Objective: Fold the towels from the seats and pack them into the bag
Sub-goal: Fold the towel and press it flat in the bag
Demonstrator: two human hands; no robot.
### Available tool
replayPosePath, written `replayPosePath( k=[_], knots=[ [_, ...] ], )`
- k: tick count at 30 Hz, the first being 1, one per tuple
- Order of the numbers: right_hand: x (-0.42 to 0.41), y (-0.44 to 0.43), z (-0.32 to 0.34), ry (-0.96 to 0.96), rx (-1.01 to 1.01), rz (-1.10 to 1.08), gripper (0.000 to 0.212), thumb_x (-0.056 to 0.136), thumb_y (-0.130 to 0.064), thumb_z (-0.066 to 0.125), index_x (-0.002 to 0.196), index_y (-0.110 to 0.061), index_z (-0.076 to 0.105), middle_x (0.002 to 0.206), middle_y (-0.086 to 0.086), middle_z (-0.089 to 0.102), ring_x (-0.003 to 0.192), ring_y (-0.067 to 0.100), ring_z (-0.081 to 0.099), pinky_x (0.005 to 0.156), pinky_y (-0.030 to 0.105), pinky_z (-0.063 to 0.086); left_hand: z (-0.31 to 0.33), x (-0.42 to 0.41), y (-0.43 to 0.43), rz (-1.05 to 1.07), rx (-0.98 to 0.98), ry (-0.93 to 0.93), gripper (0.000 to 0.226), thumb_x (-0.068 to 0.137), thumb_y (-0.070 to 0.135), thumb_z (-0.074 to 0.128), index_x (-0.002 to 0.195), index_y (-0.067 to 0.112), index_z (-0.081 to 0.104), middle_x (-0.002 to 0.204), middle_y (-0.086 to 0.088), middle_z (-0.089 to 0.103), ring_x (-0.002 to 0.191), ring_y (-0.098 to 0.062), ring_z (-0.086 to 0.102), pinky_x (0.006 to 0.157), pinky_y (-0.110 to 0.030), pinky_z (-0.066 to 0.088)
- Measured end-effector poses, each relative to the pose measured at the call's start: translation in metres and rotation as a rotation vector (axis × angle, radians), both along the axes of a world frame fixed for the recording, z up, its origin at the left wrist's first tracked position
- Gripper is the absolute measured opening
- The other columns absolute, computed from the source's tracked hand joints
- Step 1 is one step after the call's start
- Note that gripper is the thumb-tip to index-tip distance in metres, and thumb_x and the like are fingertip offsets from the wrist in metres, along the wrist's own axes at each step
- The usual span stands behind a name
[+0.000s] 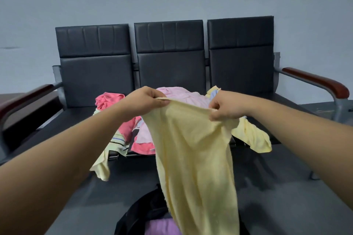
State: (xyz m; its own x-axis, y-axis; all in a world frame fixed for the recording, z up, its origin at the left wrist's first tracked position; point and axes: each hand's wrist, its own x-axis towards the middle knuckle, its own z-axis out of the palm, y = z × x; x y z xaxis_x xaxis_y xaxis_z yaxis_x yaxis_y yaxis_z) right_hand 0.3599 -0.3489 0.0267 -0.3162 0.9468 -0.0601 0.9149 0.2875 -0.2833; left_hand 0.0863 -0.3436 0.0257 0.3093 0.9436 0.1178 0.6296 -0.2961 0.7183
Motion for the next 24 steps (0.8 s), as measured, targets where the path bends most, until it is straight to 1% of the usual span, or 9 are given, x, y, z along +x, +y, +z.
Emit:
replayPosePath(
  k=[2,5,9,11,14,16,18,21,24],
  knots=[
    [0.008,0.002,-0.009,0.003,-0.001,-0.009,0.037,0.092,-0.031,0.069,0.067,-0.013,0.050,0.064,-0.004,0.038,0.060,0.014,0.034,0.054,0.027,0.026,-0.005,-0.007,0.004,0.066,0.017,0.030,0.019,0.095,0.034,0.067,0.089,0.020,0.080,0.089,-0.002,0.075,0.081,-0.011,0.064,0.087,-0.032,0.054],
    [0.012,0.005,-0.023,-0.022,0.033,0.004,0.030,0.095,-0.029,0.065,0.074,-0.014,0.049,0.067,-0.006,0.042,0.062,0.013,0.036,0.057,0.028,0.025,-0.010,-0.012,0.007,0.136,0.049,0.072,0.016,0.096,0.033,0.066,0.093,0.023,0.078,0.082,0.011,0.070,0.078,-0.004,0.060,0.072,-0.017,0.046],
    [0.017,0.013,-0.047,-0.158,0.079,-0.038,0.033,0.095,-0.027,0.061,0.068,-0.018,0.044,0.073,0.000,0.046,0.073,0.018,0.041,0.055,0.029,0.023,-0.012,-0.024,0.013,0.221,0.122,0.140,0.013,0.097,0.029,0.064,0.097,0.022,0.075,0.087,0.004,0.068,0.078,-0.008,0.056,0.066,-0.016,0.042],
    [0.024,0.017,-0.053,-0.109,0.077,-0.099,0.036,0.095,-0.028,0.061,0.066,-0.016,0.044,0.074,0.003,0.047,0.070,0.017,0.042,0.055,0.029,0.028,-0.014,-0.036,0.016,0.274,0.114,0.035,0.014,0.097,0.026,0.065,0.098,0.017,0.075,0.085,0.001,0.066,0.073,-0.010,0.055,0.062,-0.020,0.043],
    [0.037,0.023,-0.056,0.079,0.087,-0.202,0.030,0.094,-0.021,0.065,0.069,-0.010,0.052,0.074,0.009,0.065,0.063,0.020,0.063,0.059,0.032,0.047,-0.023,-0.057,0.020,0.394,0.034,-0.074,0.014,0.097,0.026,0.064,0.093,0.015,0.072,0.080,-0.002,0.060,0.068,-0.016,0.053,0.060,-0.025,0.045],
    [0.042,0.024,-0.057,0.148,0.151,-0.252,0.024,0.095,-0.021,0.066,0.074,-0.009,0.062,0.077,0.008,0.069,0.062,0.023,0.068,0.059,0.033,0.050,-0.032,-0.064,0.023,0.434,0.060,0.042,0.017,0.095,0.028,0.064,0.079,0.023,0.069,0.081,-0.003,0.059,0.072,-0.019,0.052,0.065,-0.029,0.045],
    [0.039,0.026,-0.057,0.332,0.187,-0.284,0.023,0.096,-0.019,0.066,0.079,-0.005,0.065,0.076,0.011,0.065,0.057,0.022,0.068,0.055,0.029,0.045,-0.041,-0.067,0.031,0.395,0.146,0.234,0.026,0.093,0.025,0.064,0.068,0.030,0.060,0.084,-0.010,0.061,0.076,-0.021,0.052,0.068,-0.030,0.039],
    [0.029,0.025,-0.051,0.844,0.099,-0.366,0.017,0.098,-0.010,0.063,0.083,-0.001,0.062,0.080,0.015,0.061,0.062,0.023,0.070,0.054,0.028,0.054,-0.043,-0.060,0.034,0.334,0.167,0.532,0.014,0.100,0.027,0.058,0.090,0.020,0.065,0.091,-0.005,0.059,0.087,-0.024,0.053,0.070,-0.030,0.035],
    [0.020,0.023,-0.045,1.016,0.053,-0.386,0.011,0.099,-0.007,0.062,0.089,-0.003,0.061,0.077,0.016,0.062,0.058,0.018,0.070,0.057,0.027,0.060,-0.040,-0.054,0.032,0.308,0.132,0.632,0.020,0.101,0.031,0.055,0.106,0.015,0.066,0.097,-0.006,0.063,0.079,-0.020,0.050,0.061,-0.030,0.034]
  ],
)
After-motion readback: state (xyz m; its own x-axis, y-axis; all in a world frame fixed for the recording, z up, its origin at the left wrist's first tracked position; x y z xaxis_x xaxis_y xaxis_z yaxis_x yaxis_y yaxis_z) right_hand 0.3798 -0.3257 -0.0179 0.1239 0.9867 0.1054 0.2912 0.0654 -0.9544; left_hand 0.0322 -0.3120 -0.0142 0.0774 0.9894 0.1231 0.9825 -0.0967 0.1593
